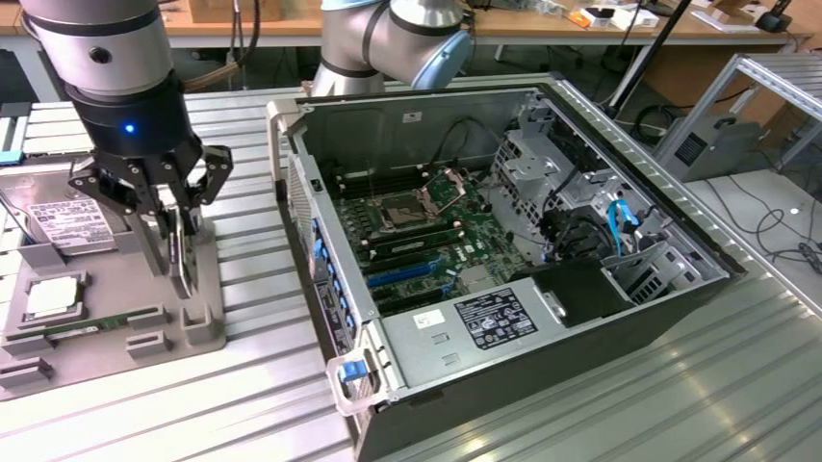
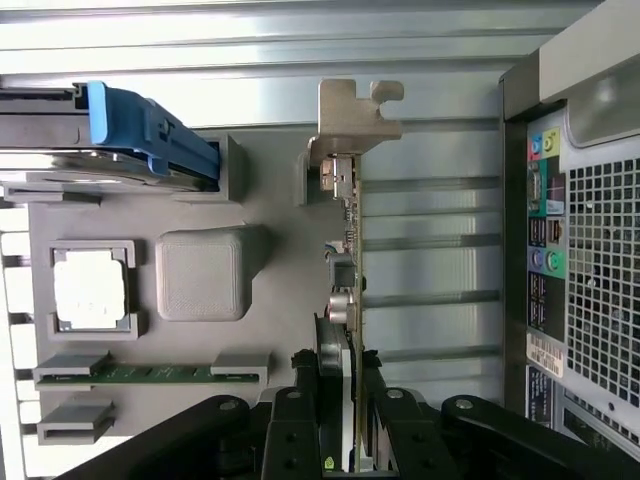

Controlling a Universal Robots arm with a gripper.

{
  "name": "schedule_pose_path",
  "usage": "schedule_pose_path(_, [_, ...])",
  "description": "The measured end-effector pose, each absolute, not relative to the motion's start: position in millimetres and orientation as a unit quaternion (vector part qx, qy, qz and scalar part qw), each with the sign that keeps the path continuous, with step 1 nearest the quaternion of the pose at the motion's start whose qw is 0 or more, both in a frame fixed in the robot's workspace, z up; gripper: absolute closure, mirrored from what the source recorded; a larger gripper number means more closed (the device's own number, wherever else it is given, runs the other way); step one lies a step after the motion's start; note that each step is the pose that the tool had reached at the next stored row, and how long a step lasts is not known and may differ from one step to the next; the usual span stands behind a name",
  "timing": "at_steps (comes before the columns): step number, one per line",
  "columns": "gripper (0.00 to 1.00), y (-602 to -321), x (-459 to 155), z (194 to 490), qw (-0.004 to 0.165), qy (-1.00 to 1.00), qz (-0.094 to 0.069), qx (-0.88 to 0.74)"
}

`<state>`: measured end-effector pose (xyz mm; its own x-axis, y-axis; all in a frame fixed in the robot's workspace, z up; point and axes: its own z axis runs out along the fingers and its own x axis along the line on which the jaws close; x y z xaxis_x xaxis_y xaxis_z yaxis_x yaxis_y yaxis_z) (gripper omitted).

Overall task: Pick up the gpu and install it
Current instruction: 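Pick up the gpu and move the gpu toward the slot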

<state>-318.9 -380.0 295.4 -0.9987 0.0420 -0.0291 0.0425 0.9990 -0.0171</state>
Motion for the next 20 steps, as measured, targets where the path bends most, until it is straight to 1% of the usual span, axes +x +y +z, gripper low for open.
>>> schedule_pose_path(20, [0.73,-380.0,-318.9,324.0,0.014,1.000,-0.007,0.021])
